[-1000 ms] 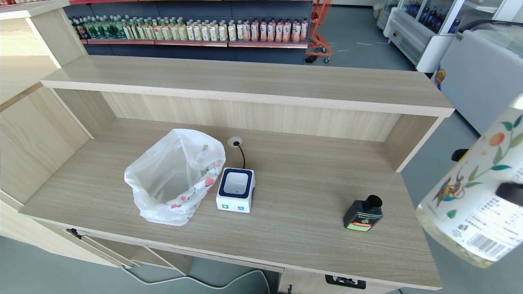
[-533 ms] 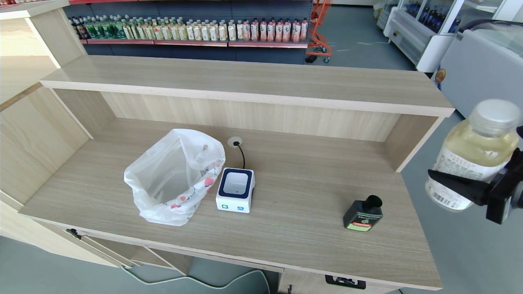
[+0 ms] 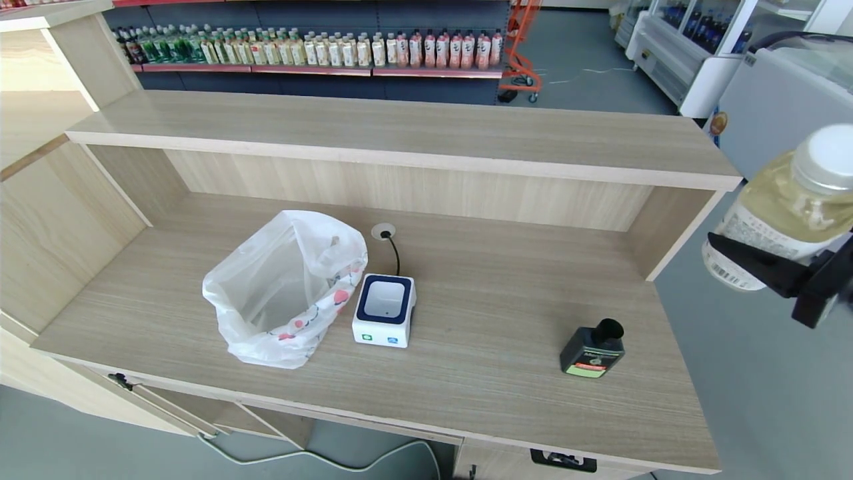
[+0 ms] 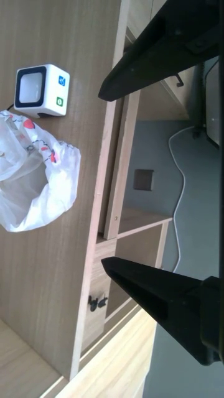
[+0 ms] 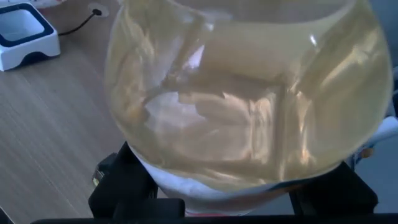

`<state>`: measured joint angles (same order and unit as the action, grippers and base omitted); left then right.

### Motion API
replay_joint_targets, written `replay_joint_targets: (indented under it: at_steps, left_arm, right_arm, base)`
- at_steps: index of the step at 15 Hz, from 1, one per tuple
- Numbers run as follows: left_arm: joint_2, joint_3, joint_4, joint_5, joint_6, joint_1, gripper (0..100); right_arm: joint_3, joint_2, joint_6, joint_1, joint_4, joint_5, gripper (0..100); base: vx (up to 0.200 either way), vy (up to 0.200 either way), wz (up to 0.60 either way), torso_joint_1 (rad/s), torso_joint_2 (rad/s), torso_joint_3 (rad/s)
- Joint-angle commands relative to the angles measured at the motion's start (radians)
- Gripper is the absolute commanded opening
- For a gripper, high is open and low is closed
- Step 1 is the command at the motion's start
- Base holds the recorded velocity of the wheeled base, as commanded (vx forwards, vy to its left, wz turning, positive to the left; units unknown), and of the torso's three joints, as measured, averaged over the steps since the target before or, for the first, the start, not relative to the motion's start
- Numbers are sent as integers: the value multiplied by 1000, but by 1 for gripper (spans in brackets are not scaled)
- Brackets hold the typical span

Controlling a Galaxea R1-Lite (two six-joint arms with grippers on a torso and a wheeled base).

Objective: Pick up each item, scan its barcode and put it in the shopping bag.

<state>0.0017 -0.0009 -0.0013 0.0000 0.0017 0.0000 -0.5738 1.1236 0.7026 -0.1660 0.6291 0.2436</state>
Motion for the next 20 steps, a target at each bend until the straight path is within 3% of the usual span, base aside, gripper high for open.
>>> replay_joint_targets:
  at_steps: [1,10,16,20]
  left_arm:
    - [0,1,0,0,0,0,100]
    - [0,1,1,0,1,0,100]
    - [0,1,1,0,0,0,100]
    - [0,1,1,0,-2,0,100]
  right_arm:
    - [58,12,28,-35,61,3,0]
    - [58,13,37,-79,80,2,0]
    - [25,18,21,-202,70,-7,0]
    - [12,62,20,-213,75,-17,0]
  base:
    - [0,0,0,0,0,0]
    - [0,0,0,0,0,0]
    - [0,200,0,1,3,5]
    - [0,200,0,2,2,6]
